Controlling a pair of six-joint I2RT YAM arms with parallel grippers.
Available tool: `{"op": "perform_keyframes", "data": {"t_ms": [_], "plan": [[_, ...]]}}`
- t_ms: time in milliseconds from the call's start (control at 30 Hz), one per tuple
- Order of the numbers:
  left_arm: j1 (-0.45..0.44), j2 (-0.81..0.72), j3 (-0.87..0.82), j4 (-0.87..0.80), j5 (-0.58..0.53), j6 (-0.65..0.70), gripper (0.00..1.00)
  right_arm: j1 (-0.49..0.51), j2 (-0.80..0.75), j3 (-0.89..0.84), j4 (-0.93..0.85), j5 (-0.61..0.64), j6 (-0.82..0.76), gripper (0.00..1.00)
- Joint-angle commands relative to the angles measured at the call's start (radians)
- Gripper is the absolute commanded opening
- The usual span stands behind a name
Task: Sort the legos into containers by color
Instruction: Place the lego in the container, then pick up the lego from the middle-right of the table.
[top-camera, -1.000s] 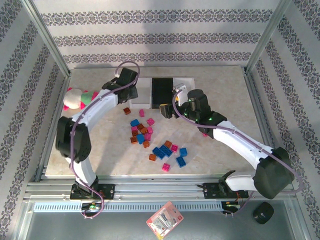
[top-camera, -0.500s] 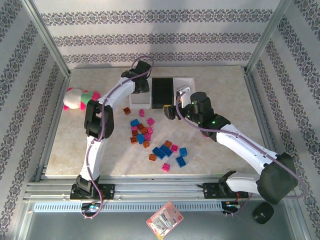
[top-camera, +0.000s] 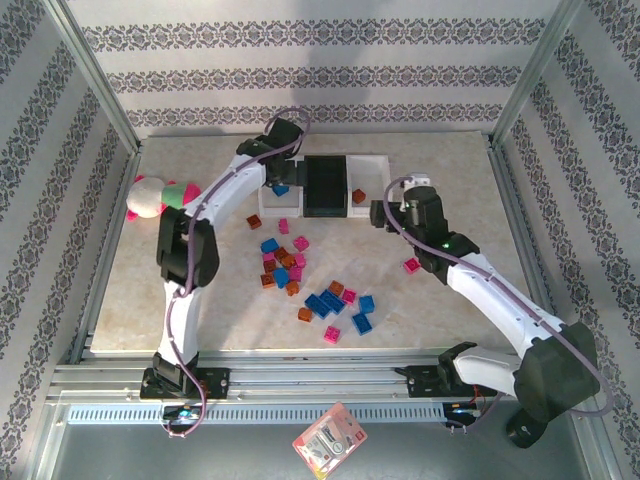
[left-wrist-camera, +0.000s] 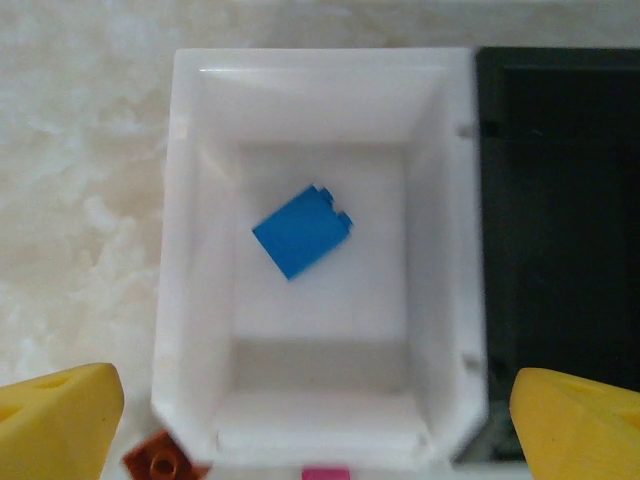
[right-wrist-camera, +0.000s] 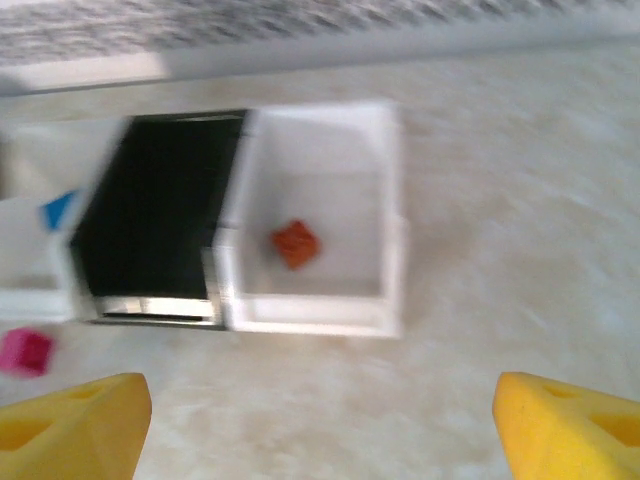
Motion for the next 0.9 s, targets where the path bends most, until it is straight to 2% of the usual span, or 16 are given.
{"op": "perform_keyframes", "data": {"t_ms": [0, 100, 233, 400, 567, 733, 867], "plan": [[-0.082, -0.156, -0.144, 0.134, -0.047, 0.119, 0.99, -0.057, -0.023, -0.05, -0.119, 0.123, 0.206, 0.89], [-0.159, -0.265, -0.333, 0.301, -0.028, 0.214, 0.99, -0.099, -0.022, -0.085, -0.155, 0.124, 0.304, 0.88], [-0.283, -0.401, -0.597, 0.542, 0.011, 0.349, 0.99, -0.102, -0.003, -0.12, -0.18, 0.122, 0.352, 0.88], [-0.403, -0.529, -0.862, 0.767, 0.21, 0.528, 0.99, -0.11, 0.042, -0.164, -0.157, 0.067, 0.408, 0.87], [-0.432, -0.604, -1.081, 1.052, 0.373, 0.542, 0.99, -0.119, 0.135, -0.169, -0.13, -0.006, 0.456, 0.83], [-0.441, -0.615, -1.135, 1.099, 0.405, 0.545, 0.99, -0.121, 0.211, -0.187, -0.086, -0.041, 0.506, 0.79], [-0.442, -0.616, -1.154, 1.129, 0.4, 0.533, 0.99, -0.121, 0.278, -0.187, -0.044, -0.1, 0.527, 0.71]]}}
